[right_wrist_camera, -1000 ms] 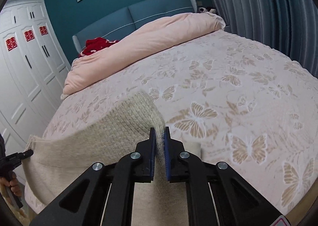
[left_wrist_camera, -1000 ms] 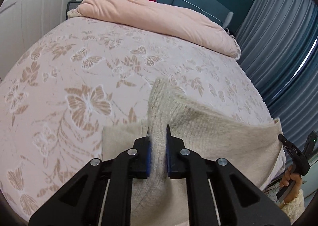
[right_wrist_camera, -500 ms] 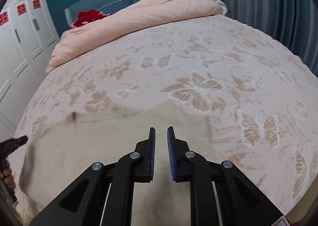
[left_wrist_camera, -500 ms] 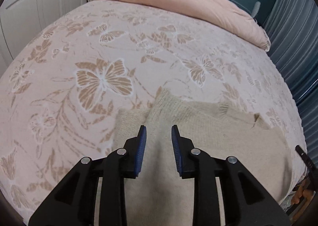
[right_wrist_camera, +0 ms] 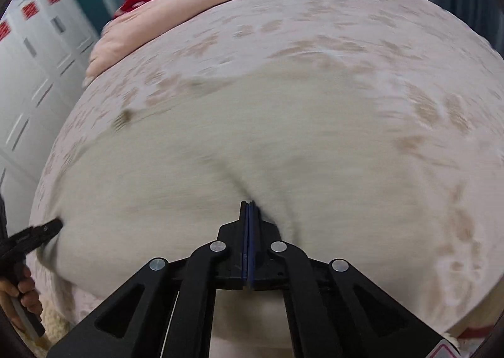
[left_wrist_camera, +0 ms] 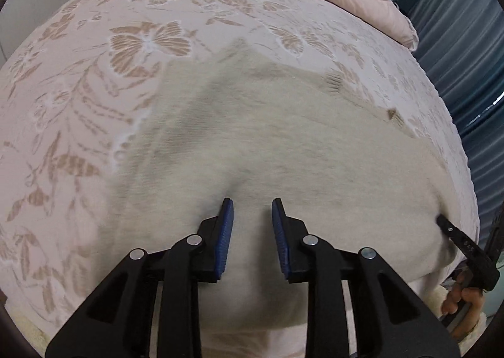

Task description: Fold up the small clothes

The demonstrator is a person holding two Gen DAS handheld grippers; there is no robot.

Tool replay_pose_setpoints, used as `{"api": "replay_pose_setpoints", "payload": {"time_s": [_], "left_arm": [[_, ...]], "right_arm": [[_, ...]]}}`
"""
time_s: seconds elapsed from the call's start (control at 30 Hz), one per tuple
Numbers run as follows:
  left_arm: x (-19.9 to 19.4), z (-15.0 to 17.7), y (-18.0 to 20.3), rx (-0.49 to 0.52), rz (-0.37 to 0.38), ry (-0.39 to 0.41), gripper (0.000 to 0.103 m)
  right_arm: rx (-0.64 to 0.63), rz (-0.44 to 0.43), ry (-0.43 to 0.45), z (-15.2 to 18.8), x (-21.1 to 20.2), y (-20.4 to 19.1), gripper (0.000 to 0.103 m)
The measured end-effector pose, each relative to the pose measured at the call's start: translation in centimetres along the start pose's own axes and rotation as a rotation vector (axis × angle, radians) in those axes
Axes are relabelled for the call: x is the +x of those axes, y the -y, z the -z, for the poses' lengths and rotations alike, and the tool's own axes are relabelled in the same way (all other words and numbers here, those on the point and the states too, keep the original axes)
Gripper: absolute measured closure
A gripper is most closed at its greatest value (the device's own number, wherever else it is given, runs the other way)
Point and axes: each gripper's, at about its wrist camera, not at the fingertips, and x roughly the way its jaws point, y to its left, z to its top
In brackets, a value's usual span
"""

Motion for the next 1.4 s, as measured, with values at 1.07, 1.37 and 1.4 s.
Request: {"api": "replay_pose_setpoints", "payload": {"time_s": [1.07,1.37,1.4], "left_arm": [[-4.7,2.7,-1.6,-0.121,0.046,0.068,0.067],[-5.0,6.3,-5.1,-0.270,0.053,0.011,0.054],[-4.4,6.3,-5.1,-0.288,0.047,-0.006,0.054]], "right_arm": [[-0.006,0.101,0.006,-0.5,-2.7,0.9,0.097],[0.118,0.163,-0.012,3.5,-5.2,5.4,0.050],[0.133,0.127,-0.030,3.7,-4.5,5.4,0.050]]}}
